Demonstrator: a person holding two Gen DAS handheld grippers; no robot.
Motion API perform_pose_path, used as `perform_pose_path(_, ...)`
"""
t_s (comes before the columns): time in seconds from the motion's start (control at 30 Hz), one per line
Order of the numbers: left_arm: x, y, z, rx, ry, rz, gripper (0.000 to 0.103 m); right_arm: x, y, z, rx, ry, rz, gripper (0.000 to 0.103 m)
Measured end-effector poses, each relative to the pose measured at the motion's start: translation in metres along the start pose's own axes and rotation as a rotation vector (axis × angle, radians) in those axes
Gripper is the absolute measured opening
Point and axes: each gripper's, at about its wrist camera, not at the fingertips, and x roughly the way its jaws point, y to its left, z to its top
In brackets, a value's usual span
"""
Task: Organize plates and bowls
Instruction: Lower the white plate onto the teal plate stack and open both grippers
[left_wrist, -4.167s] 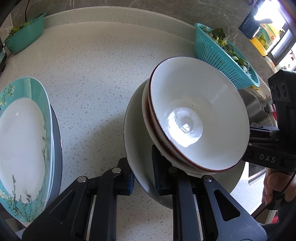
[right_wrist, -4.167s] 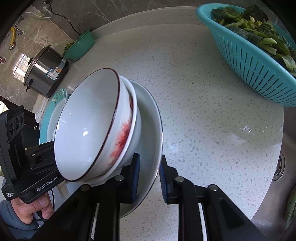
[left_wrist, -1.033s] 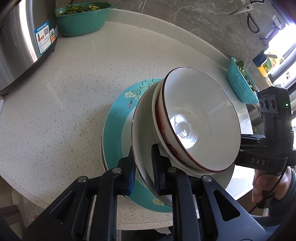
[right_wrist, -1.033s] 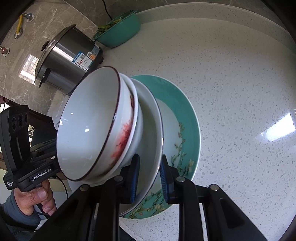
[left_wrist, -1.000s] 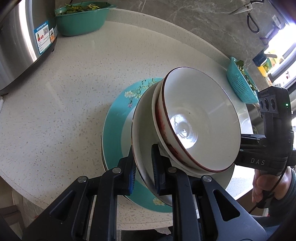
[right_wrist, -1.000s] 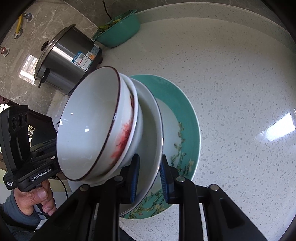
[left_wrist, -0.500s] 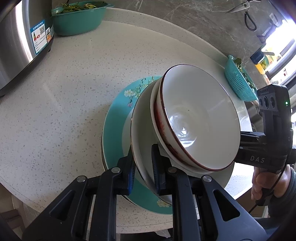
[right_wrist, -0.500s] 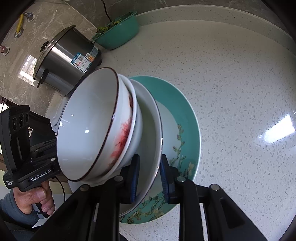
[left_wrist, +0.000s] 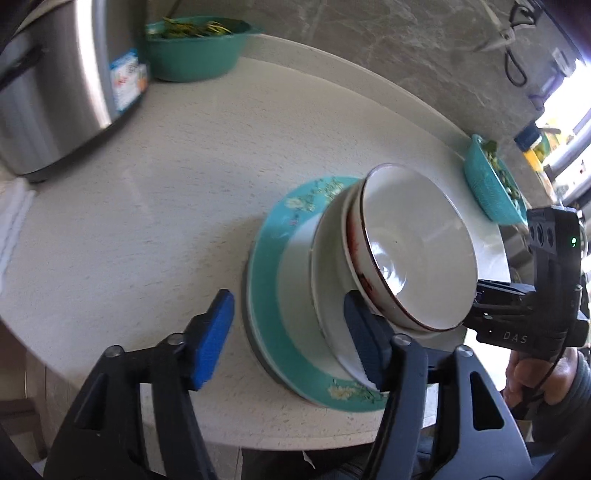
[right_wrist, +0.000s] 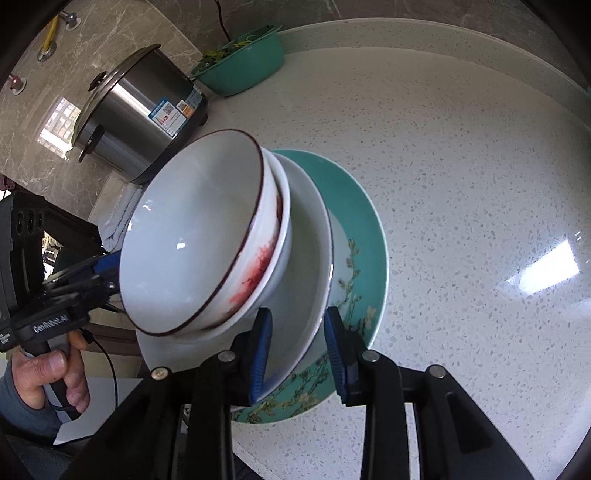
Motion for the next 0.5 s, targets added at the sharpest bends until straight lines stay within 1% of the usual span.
perform_pose_path(0.03, -0.007, 0.002, 0.001, -0.013, -0.009, -0.001, 0.068, -0.003, -0.002, 0.000, 0.000, -0.007, 0.007, 0.037)
perform_pose_path(0.07, -0.012, 0.004, 0.001, -0.019, -0.019, 0.003, 0.077, -0.007, -0.005, 0.001, 0.007, -0.015, 0.014, 0.045)
perform_pose_path(0.13, -0.023, 0.005, 0.006, -0.016, -0.035, 0.024, 0.078, -0.015, -0.010, 0.001, 0.016, -0.034, 0.041, 0.050)
perform_pose_path(0.2, -0.031, 0.001, 0.012, -0.008, -0.048, 0.038, 0.079, -0.023, -0.012, 0.001, 0.015, -0.044, 0.053, 0.052)
perform_pose_path(0.23, -0.035, 0.000, 0.015, -0.002, -0.058, 0.039, 0.083, -0.027, -0.013, 0.001, 0.017, -0.051, 0.044, 0.059)
perform_pose_path(0.27, -0.039, -0.003, 0.019, 0.009, -0.071, 0.034, 0.091, -0.032, -0.014, 0.001, 0.026, -0.060, 0.026, 0.068)
perform_pose_path(0.3, -0.043, -0.004, 0.022, 0.017, -0.079, 0.030, 0.097, -0.038, -0.016, 0.000, 0.040, -0.076, 0.024, 0.072)
perform_pose_path(0.33, -0.046, -0.008, 0.027, 0.032, -0.090, 0.027, 0.103, -0.044, -0.018, -0.001, 0.058, -0.092, 0.029, 0.079)
perform_pose_path(0.37, -0.048, -0.014, 0.032, 0.054, -0.102, 0.021, 0.103, -0.051, -0.019, -0.002, 0.079, -0.112, 0.031, 0.085)
perform_pose_path(0.4, -0.050, -0.020, 0.039, 0.078, -0.115, 0.015, 0.103, -0.059, -0.021, -0.002, 0.106, -0.137, 0.023, 0.087)
perform_pose_path(0.43, -0.050, -0.025, 0.042, 0.097, -0.125, 0.009, 0.103, -0.064, -0.022, -0.003, 0.125, -0.153, 0.011, 0.094)
perform_pose_path(0.47, -0.052, -0.030, 0.047, 0.117, -0.134, -0.002, 0.103, -0.070, -0.023, -0.003, 0.147, -0.169, -0.004, 0.103)
perform_pose_path(0.5, -0.051, -0.034, 0.052, 0.138, -0.134, -0.030, 0.103, -0.076, -0.024, -0.004, 0.178, -0.194, -0.033, 0.103)
